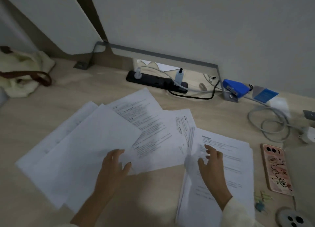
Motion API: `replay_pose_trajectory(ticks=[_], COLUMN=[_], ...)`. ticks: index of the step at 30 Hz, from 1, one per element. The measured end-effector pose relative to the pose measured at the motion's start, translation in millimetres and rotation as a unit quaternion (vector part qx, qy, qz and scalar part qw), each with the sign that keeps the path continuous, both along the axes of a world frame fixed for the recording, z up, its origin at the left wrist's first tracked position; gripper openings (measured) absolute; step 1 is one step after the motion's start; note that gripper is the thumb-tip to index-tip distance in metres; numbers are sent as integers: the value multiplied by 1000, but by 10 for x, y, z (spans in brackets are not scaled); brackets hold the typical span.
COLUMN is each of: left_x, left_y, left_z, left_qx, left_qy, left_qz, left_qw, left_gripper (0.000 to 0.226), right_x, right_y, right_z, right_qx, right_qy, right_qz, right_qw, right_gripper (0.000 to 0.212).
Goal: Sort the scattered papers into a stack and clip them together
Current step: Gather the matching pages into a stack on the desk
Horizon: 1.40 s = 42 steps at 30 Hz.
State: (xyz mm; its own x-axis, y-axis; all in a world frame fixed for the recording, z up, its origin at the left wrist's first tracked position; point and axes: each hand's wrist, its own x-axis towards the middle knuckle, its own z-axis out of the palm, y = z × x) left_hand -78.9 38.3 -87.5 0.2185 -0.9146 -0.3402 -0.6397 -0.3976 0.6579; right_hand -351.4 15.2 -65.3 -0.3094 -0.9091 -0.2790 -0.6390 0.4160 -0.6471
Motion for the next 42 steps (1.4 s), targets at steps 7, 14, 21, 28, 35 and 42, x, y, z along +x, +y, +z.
replay_pose_trajectory(ticks=[7,14,21,28,35,42], left_x=[639,680,568,725,1213,1606], left_y=[338,302,91,13,-67,109], left_z=[-321,-286,-36,89,564,531], left_qx=[116,165,187,188,62,34], left_qy=[-268,-296,-312,-274,272,394], left_qz=[-135,-219,-175,-229,138,293], left_qw=[947,915,915,915,950,870], left_gripper=[77,68,73,55,25,22], right_x=[967,1555,1673,1687,1747,1955], right_y=[-150,-226,-238,-239,-247,-234], right_z=[-84,-148,-217,-174,-24,150], right_qx=[38,68,115,134,143,196], right_qy=[-100,-134,-162,-176,-280,-430], right_qz=[101,137,110,99,78,105], right_qw=[989,979,974,970,946,875], right_gripper=[43,36,36,30,17,31])
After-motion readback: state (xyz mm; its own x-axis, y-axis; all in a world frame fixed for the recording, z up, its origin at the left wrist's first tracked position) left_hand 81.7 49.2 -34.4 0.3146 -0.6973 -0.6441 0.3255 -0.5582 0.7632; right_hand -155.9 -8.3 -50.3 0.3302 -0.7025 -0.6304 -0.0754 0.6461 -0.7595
